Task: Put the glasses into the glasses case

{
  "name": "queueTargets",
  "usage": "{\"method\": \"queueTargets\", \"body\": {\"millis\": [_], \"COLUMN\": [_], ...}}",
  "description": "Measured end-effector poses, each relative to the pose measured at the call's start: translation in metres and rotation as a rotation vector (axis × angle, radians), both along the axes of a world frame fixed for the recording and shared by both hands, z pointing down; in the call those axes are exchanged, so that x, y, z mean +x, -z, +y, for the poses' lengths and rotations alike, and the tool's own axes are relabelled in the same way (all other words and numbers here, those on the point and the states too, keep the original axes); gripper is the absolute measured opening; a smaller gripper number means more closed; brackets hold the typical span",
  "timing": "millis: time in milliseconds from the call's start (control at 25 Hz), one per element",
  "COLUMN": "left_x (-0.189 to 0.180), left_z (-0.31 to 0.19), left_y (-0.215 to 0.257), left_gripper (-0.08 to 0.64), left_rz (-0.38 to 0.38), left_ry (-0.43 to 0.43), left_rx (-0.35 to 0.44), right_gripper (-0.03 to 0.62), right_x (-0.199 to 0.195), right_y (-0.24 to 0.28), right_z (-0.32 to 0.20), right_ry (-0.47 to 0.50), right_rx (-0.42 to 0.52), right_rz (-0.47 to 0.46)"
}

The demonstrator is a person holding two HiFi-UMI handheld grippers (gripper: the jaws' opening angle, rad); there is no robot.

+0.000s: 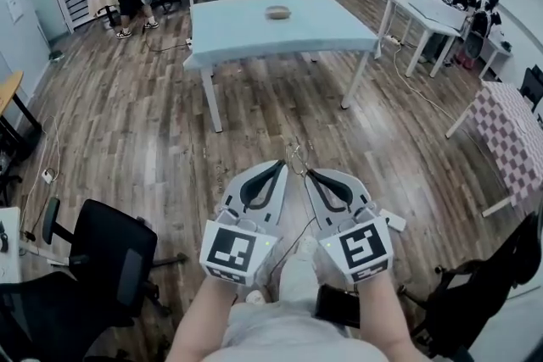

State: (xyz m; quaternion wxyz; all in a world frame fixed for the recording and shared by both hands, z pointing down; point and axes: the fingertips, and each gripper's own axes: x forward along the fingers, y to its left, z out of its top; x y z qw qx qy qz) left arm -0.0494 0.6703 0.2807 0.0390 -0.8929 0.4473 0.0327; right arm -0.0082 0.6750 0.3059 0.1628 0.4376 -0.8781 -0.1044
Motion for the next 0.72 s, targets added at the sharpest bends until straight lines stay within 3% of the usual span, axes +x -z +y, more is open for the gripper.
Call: {"method": "queueTargets", "body": {"millis": [400, 720], "left_x": [0.014, 0.042], "left_z": [-0.046, -0.107], "left_y": [-0.014, -0.023], "left_gripper": [0.009, 0.009], "left_rz": [0.002, 0.046], "left_ry": [0.0, -0.01], "left_rx": [-0.062, -0.115], "right_gripper": [0.012, 0.012], "right_x": [0.016, 0.05], "right_y": [-0.008, -0.016], "right_z": [-0.05, -0.113], "right_ry": [0.02, 0.018], "right_rx": [-0.009, -0.032], "right_rz": [-0.069, -0.107]}}
